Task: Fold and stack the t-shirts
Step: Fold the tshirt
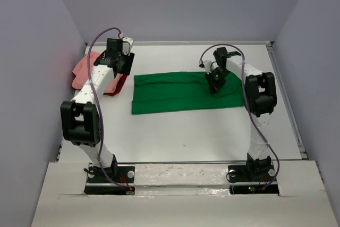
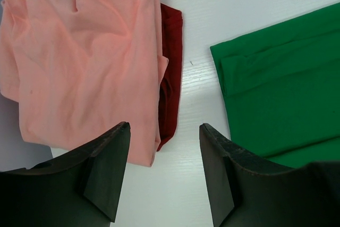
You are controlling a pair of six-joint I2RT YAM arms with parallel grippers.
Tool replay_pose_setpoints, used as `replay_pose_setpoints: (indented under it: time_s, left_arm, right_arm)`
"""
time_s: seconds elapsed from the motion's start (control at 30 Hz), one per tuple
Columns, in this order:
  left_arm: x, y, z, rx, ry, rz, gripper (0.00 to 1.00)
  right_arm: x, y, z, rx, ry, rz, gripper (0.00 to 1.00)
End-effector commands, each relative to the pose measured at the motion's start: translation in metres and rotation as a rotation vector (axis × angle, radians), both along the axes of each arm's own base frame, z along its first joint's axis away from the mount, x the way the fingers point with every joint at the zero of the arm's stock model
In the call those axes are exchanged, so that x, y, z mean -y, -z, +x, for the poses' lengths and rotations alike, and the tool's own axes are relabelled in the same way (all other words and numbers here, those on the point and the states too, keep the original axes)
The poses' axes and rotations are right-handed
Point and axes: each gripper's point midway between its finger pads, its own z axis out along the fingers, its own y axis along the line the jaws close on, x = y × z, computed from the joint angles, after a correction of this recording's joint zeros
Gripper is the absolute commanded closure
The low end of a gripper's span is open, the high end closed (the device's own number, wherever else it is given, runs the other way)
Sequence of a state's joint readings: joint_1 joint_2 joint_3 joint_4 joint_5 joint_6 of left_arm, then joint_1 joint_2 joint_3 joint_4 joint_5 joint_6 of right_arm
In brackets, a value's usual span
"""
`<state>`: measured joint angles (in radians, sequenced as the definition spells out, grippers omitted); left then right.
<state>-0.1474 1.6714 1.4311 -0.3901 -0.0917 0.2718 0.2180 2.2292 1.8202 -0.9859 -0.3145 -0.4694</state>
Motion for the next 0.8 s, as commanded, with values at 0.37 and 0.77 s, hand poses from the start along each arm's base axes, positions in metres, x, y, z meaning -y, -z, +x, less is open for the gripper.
replay_pose_setpoints:
  time_s: [0.37,0.77]
  left_arm:
    - [0.003,-0.039,0.002,0.087,0.012,0.003,0.34]
    - [0.007,-0.044,-0.002,0.100,0.027,-0.005,0.34]
  right_arm:
    - [-0.034,-0.031,-0.091,-0.142,-0.157,0.140,1.00]
    - [-0.052,-0.057,-0.105,-0.181,-0.195,0.226,1.00]
